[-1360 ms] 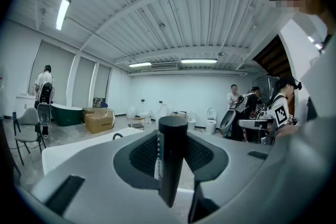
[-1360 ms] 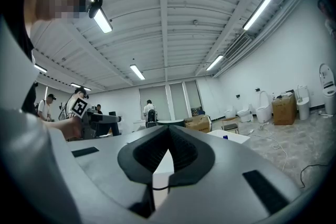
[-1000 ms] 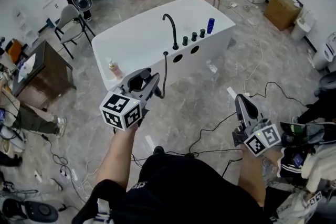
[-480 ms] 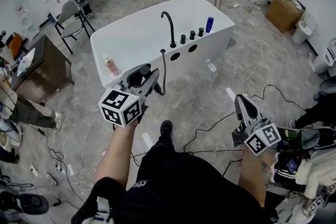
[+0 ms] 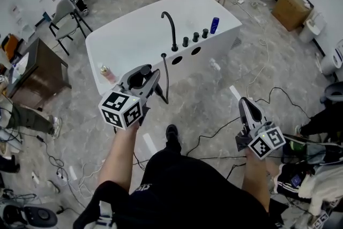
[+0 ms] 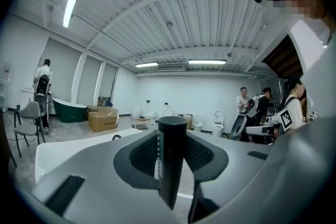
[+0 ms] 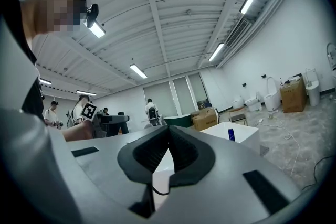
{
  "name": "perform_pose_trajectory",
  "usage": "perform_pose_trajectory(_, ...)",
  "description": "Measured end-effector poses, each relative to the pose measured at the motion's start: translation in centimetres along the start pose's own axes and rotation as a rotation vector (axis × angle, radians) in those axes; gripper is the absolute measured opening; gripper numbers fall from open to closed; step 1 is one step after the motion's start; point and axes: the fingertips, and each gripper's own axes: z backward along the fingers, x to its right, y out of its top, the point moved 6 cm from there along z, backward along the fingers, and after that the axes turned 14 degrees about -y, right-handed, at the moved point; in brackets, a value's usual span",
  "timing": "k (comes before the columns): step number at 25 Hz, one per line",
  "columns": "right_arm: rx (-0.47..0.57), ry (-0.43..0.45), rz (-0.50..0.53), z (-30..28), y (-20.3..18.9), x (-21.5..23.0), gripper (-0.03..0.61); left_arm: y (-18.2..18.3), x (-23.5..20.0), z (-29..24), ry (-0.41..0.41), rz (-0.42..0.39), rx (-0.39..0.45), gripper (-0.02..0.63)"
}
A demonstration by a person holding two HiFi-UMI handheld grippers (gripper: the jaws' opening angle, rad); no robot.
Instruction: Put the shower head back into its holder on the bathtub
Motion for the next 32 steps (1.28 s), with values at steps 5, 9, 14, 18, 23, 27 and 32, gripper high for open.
perform_pose_trajectory(5,-0.023,-0.006,-0.008,-7.2,0.0,1.5,0.012,0.4,-6.5,-3.5,0.003,0.013,0.004,0.133)
perform_pose_trajectory(9,-0.034,-0.003,-0.015,-12.9,0.7,1.4,0.012,2.5,-11.2,-5.3,-0.002,-0.002,0.015,0.132)
perform_pose_trajectory(14,-0.047,0.008,-0.011,-19.3,2.0,0.3,0.013,5.3,-16.5,-6.8,-0.009,-0.025,0.027,0.132)
perform_pose_trajectory(18,-0.06,0.016,0.002,-23.1,2.3,-1.2,0.012,4.8,-19.3,-7.4,-0.035,-0.02,0.005,0.132)
perform_pose_trajectory(23,-0.099,0.056,0.029,-26.5,2.2,-2.7,0.014,4.0,-21.8,-7.2,-0.026,0.017,0.018,0.132)
perform_pose_trajectory(27,-0.134,0.072,0.044,-28.1,2.2,-3.4,0.014,2.8,-23.0,-6.2,0.006,0.043,0.014,0.132)
perform_pose_trajectory(32,-0.171,0.097,0.054,-31.2,2.6,-3.7,0.012,1.5,-24.5,-6.8,0.037,0.073,-0.014,0.132)
